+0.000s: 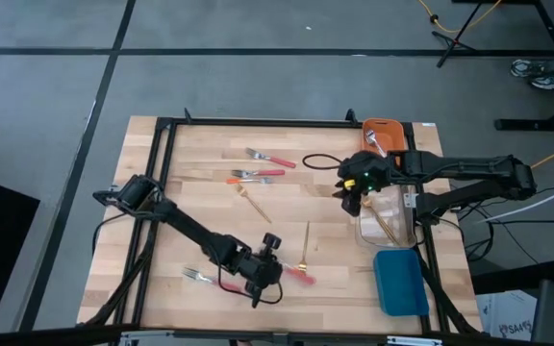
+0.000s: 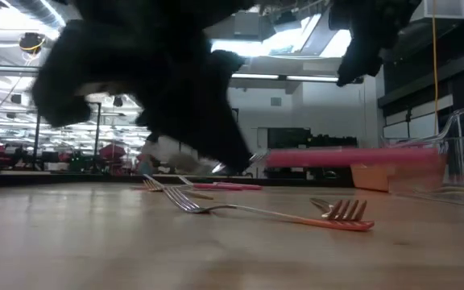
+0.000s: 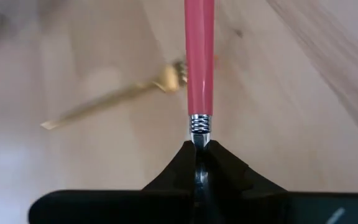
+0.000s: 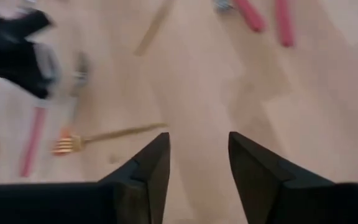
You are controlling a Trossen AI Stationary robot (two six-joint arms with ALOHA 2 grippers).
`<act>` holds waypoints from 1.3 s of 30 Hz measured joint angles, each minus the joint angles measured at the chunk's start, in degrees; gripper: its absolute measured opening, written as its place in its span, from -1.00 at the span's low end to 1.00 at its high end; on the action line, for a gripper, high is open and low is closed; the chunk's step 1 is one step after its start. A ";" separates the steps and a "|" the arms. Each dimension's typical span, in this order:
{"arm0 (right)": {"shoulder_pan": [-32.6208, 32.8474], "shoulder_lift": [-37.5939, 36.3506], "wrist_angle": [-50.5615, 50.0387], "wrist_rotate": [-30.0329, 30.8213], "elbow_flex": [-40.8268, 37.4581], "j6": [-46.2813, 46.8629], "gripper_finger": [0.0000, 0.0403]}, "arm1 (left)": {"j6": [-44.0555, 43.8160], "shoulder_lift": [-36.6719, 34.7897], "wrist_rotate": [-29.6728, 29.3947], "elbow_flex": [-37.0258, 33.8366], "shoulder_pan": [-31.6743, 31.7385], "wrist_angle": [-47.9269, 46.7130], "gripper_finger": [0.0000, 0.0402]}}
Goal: Sort silverware by color (type)
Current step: Put the pink fork into the blue bin
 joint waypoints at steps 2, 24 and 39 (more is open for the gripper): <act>0.00 0.19 2.54 -3.64 0.00 0.02 -0.19 | 2.88 -0.06 -1.19 0.95 0.55 -0.01 -0.91; 0.07 9.35 11.94 -17.67 -0.04 10.03 -0.17 | 22.43 -0.11 -11.48 2.86 7.40 4.54 -0.91; 0.07 10.21 11.16 -17.65 -0.04 5.35 -0.17 | 23.83 -0.11 -10.94 2.86 9.51 9.77 -0.90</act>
